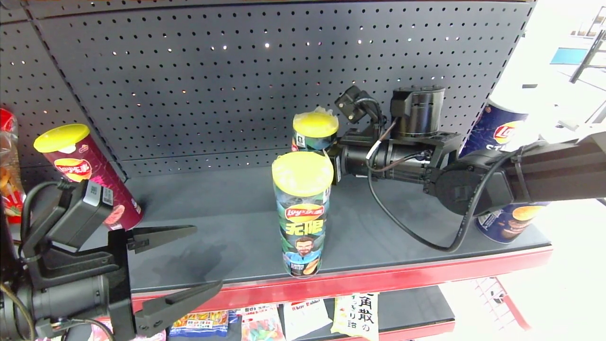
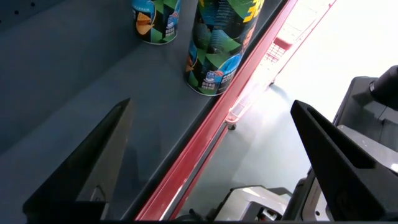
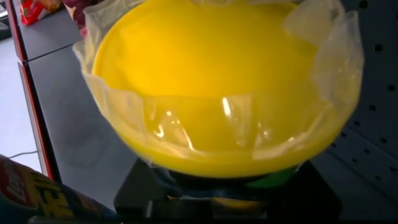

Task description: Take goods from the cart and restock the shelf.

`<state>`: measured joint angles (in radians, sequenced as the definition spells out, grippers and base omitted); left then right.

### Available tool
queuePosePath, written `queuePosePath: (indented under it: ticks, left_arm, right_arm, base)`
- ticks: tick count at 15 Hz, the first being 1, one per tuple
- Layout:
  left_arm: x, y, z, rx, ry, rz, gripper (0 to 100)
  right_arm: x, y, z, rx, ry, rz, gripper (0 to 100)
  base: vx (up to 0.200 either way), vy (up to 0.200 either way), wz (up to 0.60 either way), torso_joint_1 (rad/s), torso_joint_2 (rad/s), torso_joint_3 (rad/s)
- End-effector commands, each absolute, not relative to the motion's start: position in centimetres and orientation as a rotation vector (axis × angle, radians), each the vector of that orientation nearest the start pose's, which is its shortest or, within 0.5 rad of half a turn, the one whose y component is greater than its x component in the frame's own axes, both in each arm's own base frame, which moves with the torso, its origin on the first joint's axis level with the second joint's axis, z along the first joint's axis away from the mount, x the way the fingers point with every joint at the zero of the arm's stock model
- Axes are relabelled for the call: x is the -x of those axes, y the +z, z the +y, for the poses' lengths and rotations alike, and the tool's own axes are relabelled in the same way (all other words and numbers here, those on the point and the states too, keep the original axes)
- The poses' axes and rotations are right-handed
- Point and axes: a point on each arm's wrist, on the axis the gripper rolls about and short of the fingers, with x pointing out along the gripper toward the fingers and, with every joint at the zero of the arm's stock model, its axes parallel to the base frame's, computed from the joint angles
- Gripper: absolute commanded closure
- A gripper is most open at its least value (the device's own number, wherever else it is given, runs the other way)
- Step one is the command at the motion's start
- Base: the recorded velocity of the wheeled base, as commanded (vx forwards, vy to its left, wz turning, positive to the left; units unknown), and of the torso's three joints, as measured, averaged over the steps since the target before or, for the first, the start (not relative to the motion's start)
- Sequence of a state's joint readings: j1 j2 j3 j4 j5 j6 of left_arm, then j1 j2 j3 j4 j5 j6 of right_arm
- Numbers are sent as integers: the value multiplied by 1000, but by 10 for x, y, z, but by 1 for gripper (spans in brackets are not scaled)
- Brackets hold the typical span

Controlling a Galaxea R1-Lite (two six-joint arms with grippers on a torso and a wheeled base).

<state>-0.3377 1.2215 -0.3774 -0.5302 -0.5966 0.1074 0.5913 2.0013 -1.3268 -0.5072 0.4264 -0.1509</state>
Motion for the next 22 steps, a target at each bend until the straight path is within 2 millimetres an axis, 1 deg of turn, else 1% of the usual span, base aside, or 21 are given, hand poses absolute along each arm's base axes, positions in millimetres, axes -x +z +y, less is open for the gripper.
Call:
queuePosePath:
  ticks: [1,4,5,9,11,13,14,15,17,19,22]
  left_arm:
    - [-151,171,-66,-56,-942,275,0]
    - [-151,170,-66,-56,-942,276,0]
    - [-151,170,-67,-56,-944,276,0]
    - [-151,170,-67,-56,-944,281,0]
    - [-152,169,-67,-57,-941,284,0]
    - [-154,167,-68,-58,-934,298,0]
    - [-159,163,-69,-65,-903,318,0]
    - [-164,160,-70,-68,-894,335,0]
    - [-173,158,-74,-76,-896,352,0]
    - [-181,154,-77,-113,-906,360,0]
    - [-180,153,-80,-126,-923,358,0]
  right_arm:
    - [-332,206,234,152,1026,102,100]
    - [-329,206,233,153,1025,107,100]
    - [-328,206,235,156,1028,105,0]
    - [-322,211,235,152,1035,98,0]
    - [-311,215,227,153,1028,103,0]
    - [-294,216,214,154,1013,124,0]
    - [-280,215,204,147,1010,146,0]
    - [-270,214,196,144,993,161,0]
    - [-258,213,179,145,938,182,0]
    - [-260,205,168,145,904,208,0]
    - [-265,204,160,142,867,216,0]
  base:
    - [0,0,0,0,0,0]
    - [0,0,0,0,0,0]
    - [0,0,0,0,0,0]
    - [0,0,0,0,0,0]
    - [0,0,0,0,0,0]
    - [0,0,0,0,0,0]
    - [0,0,0,0,0,0]
    - [0,0,0,0,0,0]
    - [0,0,0,0,0,0]
    - [0,0,0,0,0,0]
    - [0,0,0,0,0,0]
